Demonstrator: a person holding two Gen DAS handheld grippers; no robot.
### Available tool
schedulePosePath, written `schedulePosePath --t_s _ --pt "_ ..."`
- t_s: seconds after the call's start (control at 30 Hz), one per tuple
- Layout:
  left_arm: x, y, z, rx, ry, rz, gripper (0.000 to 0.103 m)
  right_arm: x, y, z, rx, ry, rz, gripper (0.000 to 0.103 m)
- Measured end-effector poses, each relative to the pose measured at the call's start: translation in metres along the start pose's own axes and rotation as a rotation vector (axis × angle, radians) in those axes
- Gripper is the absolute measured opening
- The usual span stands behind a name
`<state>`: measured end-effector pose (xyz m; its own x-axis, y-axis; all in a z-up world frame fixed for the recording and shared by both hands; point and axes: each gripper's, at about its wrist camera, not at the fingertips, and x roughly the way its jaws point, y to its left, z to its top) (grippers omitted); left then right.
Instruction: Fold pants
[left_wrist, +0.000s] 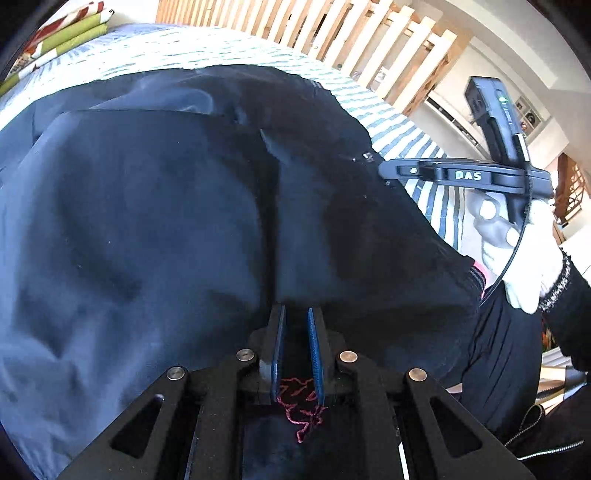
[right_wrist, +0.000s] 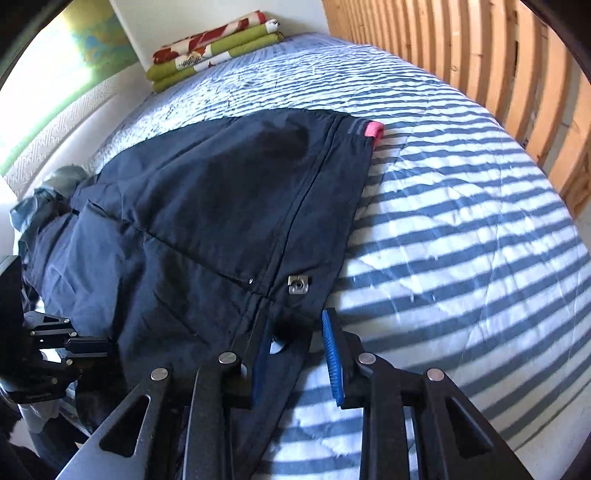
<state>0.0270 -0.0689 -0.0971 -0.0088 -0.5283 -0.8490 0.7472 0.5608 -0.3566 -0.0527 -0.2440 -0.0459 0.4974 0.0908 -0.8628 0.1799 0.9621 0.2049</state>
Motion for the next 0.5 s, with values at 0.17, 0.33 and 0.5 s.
schedulePosePath --t_s 0.17,0.33,0.5 --pt "-0.002 0.001 -0.001 -0.001 0.000 -0.015 0.013 -0.005 0.009 -0.002 -0.042 -0.017 -0.019 0.015" --pt "-0.010 0.002 -0.006 0.000 -0.006 -0.017 0.013 -0.011 0.018 -0.008 -0.093 -0.010 -0.018 0.011" --pt "-0.010 0.003 -0.005 -0.005 -0.009 -0.018 0.013 -0.011 0.023 -0.009 -0.162 0.007 -0.061 0.013"
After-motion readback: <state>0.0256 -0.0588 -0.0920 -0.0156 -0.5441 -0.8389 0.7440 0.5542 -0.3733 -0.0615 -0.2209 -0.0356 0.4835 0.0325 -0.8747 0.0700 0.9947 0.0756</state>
